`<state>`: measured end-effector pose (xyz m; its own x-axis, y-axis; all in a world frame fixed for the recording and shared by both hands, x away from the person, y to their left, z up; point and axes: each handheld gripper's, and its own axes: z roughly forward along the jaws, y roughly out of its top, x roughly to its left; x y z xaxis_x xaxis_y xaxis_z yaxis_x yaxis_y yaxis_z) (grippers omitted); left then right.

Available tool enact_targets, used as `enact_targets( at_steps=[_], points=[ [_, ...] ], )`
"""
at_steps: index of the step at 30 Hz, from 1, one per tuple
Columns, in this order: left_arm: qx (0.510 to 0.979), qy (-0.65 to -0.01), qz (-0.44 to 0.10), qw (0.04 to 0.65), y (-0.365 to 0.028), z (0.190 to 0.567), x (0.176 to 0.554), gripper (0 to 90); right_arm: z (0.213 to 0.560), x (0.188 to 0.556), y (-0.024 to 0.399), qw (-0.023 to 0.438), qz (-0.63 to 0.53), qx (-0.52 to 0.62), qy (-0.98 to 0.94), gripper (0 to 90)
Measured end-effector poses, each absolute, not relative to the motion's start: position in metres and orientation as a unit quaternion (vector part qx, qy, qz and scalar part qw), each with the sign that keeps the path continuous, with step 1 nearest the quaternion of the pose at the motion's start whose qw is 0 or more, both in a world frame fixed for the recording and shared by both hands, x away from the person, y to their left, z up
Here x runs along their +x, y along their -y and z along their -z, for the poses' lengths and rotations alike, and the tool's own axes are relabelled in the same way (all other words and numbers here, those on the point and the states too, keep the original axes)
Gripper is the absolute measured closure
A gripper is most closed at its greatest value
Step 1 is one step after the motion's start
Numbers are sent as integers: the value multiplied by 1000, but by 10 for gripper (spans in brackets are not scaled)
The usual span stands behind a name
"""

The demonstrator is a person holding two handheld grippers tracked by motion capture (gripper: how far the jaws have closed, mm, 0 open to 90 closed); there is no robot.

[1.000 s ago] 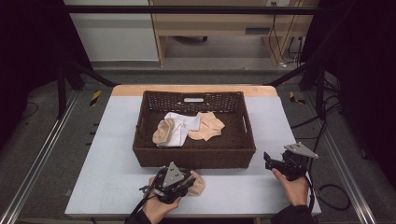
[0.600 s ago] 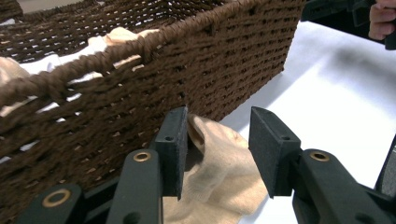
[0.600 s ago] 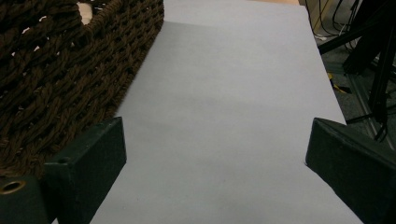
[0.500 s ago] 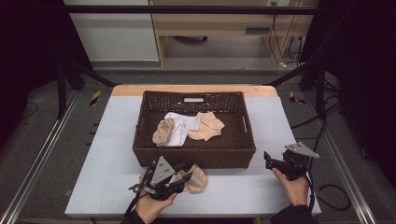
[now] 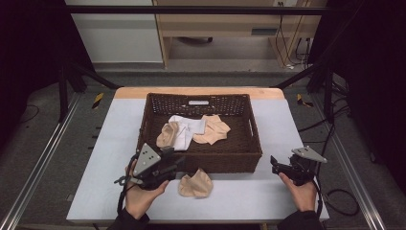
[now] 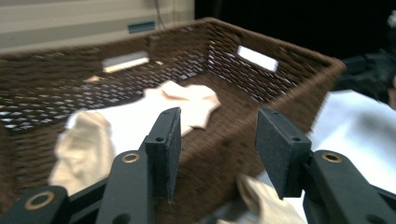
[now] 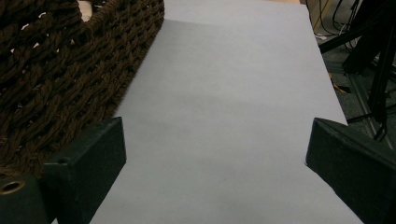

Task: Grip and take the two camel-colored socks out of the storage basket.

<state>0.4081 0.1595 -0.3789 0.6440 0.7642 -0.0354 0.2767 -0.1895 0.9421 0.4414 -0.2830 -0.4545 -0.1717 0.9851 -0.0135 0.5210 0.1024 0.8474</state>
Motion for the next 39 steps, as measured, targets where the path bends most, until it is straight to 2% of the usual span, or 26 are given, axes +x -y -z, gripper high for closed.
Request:
enact_targets(
  at_steps=[24, 30, 39],
  points=[
    [695, -428, -291, 499, -181, 339, 505, 453, 454, 443, 285, 325, -370, 566, -662, 41],
    [702, -435, -311, 470, -172, 350, 534, 434, 454, 444, 286, 326, -370, 566, -661, 40],
    [710, -458, -304, 441, -165, 375, 561, 411, 455, 446, 285, 328, -360, 564, -667, 46]
  ],
)
